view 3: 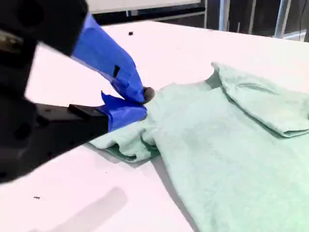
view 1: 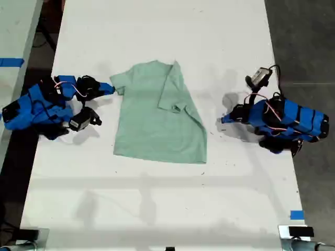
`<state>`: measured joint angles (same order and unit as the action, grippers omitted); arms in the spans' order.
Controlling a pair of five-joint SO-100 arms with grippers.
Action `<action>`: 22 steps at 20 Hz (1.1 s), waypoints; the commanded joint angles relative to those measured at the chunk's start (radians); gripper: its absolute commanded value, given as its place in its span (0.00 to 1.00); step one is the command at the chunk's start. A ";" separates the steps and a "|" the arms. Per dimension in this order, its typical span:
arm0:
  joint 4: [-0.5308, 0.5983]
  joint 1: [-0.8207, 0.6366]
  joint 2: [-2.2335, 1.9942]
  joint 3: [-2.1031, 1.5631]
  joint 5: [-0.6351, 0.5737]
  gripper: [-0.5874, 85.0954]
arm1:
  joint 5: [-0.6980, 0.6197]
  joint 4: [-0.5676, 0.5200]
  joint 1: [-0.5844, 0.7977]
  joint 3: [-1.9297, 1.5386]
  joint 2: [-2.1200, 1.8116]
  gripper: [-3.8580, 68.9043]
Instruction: Fold t shirt
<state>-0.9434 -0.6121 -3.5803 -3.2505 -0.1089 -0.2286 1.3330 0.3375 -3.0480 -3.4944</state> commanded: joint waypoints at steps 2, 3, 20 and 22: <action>-0.133 -0.268 1.434 1.015 -0.178 0.06 | 0.028 0.015 0.005 -0.049 -0.011 0.03; -0.141 -0.265 1.420 1.015 -0.176 0.06 | 0.028 0.015 0.005 -0.049 -0.011 0.03; -0.110 -0.445 1.758 1.198 -0.428 0.22 | 0.029 0.015 0.005 -0.051 -0.011 0.03; -0.107 -0.426 1.848 1.259 -0.437 0.21 | 0.029 0.015 0.005 -0.051 -0.011 0.03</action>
<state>-1.0584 -1.0400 -1.7733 -2.0801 -0.5308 -0.2071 1.3453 0.3375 -3.0480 -3.4944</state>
